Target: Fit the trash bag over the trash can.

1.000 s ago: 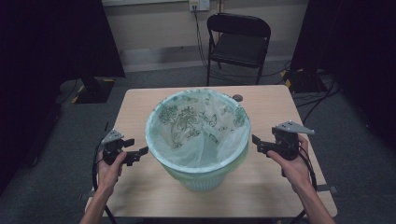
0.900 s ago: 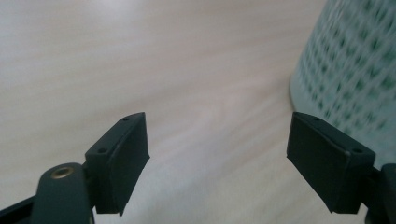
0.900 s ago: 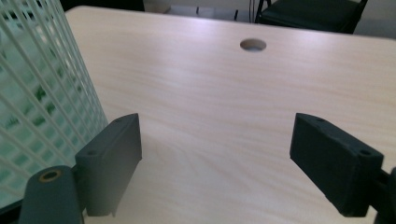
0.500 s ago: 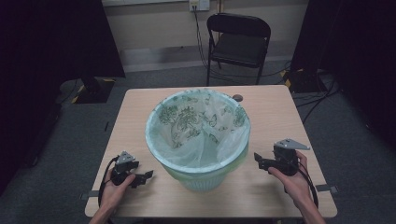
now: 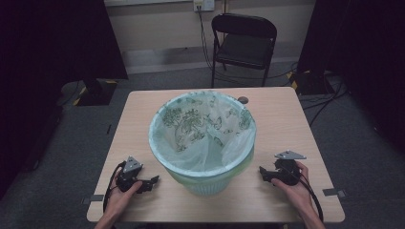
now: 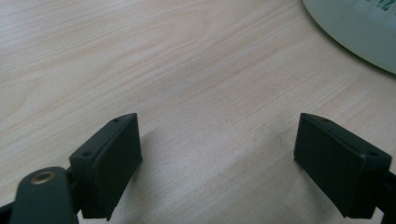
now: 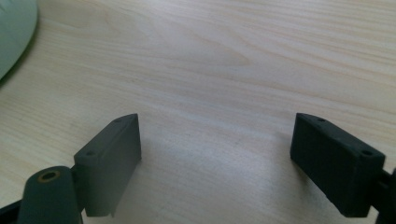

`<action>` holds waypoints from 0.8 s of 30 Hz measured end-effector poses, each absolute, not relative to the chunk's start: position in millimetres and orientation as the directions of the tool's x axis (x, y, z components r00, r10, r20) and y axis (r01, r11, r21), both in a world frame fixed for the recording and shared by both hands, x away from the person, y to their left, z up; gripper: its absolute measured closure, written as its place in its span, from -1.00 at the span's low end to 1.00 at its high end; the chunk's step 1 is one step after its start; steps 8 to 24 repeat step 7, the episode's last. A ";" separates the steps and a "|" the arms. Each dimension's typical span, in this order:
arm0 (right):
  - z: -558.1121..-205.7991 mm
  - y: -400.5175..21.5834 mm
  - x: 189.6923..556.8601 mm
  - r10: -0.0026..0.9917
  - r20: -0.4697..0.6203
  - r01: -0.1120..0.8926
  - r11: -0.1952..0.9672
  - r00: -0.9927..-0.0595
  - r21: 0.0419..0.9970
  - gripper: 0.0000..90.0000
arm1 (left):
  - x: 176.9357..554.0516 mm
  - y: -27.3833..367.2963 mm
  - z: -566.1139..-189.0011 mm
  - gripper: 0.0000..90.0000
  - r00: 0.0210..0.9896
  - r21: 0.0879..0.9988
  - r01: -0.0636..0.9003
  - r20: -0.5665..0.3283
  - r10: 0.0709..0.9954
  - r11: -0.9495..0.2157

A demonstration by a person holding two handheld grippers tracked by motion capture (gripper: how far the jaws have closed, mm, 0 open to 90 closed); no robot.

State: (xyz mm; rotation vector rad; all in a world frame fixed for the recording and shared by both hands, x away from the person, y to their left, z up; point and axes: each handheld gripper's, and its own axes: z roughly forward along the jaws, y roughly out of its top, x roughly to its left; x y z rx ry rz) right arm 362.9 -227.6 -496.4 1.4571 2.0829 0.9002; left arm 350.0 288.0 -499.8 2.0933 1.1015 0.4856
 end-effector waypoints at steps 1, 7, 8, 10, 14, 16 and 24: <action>-497.0 -225.8 362.5 0.938 -0.009 0.647 0.245 -0.346 0.722 -0.67 | 349.9 287.9 -499.9 -0.68 0.565 0.737 0.557 0.002 0.825 -0.384; -499.6 -223.5 361.1 0.947 -0.015 0.636 0.228 -0.322 0.737 -0.70 | 350.2 288.1 -499.9 -0.69 0.567 0.737 0.559 -0.005 0.823 -0.381; -499.6 -223.5 361.1 0.947 -0.015 0.636 0.228 -0.322 0.737 -0.70 | 350.2 288.1 -499.9 -0.69 0.567 0.737 0.559 -0.005 0.823 -0.381; -499.6 -223.5 361.1 0.947 -0.015 0.636 0.228 -0.322 0.737 -0.70 | 350.2 288.1 -499.9 -0.69 0.567 0.737 0.559 -0.005 0.823 -0.381; -499.6 -223.5 361.1 0.947 -0.015 0.636 0.228 -0.322 0.737 -0.70 | 350.2 288.1 -499.9 -0.69 0.567 0.737 0.559 -0.005 0.823 -0.381; -499.6 -223.5 361.1 0.947 -0.015 0.636 0.228 -0.322 0.737 -0.70 | 350.2 288.1 -499.9 -0.69 0.567 0.737 0.559 -0.005 0.823 -0.381; -499.6 -223.5 361.1 0.947 -0.015 0.636 0.228 -0.322 0.737 -0.70 | 350.2 288.1 -499.9 -0.69 0.567 0.737 0.559 -0.005 0.823 -0.381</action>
